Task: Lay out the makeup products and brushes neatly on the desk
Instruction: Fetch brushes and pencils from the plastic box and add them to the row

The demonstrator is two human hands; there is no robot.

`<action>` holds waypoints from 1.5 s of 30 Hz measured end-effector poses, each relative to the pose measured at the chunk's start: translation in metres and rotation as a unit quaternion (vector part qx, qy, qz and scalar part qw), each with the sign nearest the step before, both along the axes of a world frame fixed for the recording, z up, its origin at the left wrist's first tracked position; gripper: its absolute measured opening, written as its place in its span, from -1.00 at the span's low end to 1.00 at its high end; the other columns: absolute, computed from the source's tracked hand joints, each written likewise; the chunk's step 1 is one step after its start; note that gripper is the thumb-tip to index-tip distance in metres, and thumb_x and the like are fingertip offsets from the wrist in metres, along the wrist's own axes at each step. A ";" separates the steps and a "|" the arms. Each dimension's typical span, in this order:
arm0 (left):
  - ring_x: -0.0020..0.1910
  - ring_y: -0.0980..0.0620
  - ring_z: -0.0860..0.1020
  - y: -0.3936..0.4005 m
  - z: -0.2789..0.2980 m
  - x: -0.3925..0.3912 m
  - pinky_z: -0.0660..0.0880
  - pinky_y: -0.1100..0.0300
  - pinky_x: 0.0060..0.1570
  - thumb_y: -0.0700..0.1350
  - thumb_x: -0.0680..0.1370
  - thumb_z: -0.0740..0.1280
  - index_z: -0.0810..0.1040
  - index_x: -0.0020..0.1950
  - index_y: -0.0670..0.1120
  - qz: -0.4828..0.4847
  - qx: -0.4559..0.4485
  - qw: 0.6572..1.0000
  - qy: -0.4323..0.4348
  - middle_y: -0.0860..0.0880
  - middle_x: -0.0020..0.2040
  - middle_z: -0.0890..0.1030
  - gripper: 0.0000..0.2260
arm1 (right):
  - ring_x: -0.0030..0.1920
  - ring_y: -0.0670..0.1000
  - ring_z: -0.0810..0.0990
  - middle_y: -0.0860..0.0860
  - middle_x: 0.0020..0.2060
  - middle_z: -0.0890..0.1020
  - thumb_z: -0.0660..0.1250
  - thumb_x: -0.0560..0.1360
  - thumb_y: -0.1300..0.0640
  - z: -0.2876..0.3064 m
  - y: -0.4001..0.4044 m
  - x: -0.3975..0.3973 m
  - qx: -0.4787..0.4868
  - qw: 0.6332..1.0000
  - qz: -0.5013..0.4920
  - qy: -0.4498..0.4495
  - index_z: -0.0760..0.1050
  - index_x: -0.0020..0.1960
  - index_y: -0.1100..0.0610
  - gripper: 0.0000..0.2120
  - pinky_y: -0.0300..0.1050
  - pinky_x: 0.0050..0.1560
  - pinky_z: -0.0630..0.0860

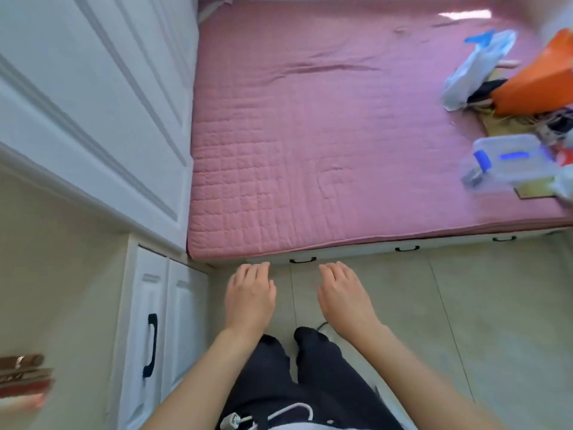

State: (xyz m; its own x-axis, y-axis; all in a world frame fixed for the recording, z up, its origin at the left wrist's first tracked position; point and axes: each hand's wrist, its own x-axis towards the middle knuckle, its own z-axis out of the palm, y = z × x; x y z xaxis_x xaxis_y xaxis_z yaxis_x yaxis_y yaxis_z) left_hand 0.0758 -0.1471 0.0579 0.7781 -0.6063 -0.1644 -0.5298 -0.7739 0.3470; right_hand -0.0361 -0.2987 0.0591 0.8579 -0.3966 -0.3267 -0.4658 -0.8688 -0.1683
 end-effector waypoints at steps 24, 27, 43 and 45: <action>0.52 -0.16 0.12 -0.324 0.010 -0.173 0.09 -0.09 0.46 -0.04 0.56 0.30 0.26 0.50 -0.15 -0.468 0.014 0.883 -0.043 -0.11 0.51 0.25 -0.46 | 0.54 0.17 -0.10 0.09 0.54 0.06 0.04 0.62 -0.08 0.025 -0.181 -0.232 0.036 0.896 -0.443 0.000 -0.02 0.54 0.16 -0.40 0.16 0.50 0.01; 0.49 -0.19 0.20 -0.364 0.012 -0.176 0.13 -0.10 0.42 -0.07 0.52 0.35 0.35 0.44 -0.17 -0.500 0.001 0.864 -0.066 -0.13 0.47 0.33 -0.48 | 0.54 0.16 -0.13 0.09 0.54 0.03 0.00 0.63 -0.07 0.027 -0.206 -0.239 0.042 0.876 -0.481 -0.008 -0.05 0.55 0.16 -0.42 0.12 0.51 -0.02; 0.48 -0.21 0.23 -0.599 0.017 -0.184 0.21 -0.16 0.41 -0.10 0.52 0.34 0.35 0.43 -0.16 -0.634 -0.023 0.768 -0.088 -0.13 0.44 0.38 -0.50 | 0.54 0.14 -0.11 0.07 0.54 0.06 0.02 0.64 -0.02 0.037 -0.373 -0.255 0.029 0.757 -0.651 -0.046 -0.04 0.55 0.17 -0.44 0.05 0.53 -0.08; 0.48 -0.21 0.24 -0.618 0.016 -0.189 0.20 -0.15 0.42 -0.10 0.52 0.34 0.35 0.44 -0.16 -0.640 -0.021 0.764 -0.083 -0.12 0.44 0.38 -0.51 | 0.54 0.16 -0.06 0.10 0.53 0.12 0.04 0.63 -0.01 0.036 -0.388 -0.260 0.019 0.750 -0.659 -0.051 0.02 0.54 0.19 -0.45 0.07 0.53 -0.03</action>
State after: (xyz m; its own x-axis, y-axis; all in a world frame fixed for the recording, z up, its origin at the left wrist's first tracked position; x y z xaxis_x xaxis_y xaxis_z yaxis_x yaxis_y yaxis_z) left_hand -0.1137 -0.7656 0.0736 -0.4480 -0.8898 -0.0868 -0.8822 0.4243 0.2040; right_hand -0.2965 -0.6865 0.0952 -0.2502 -0.9141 -0.3191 -0.8985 0.3420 -0.2752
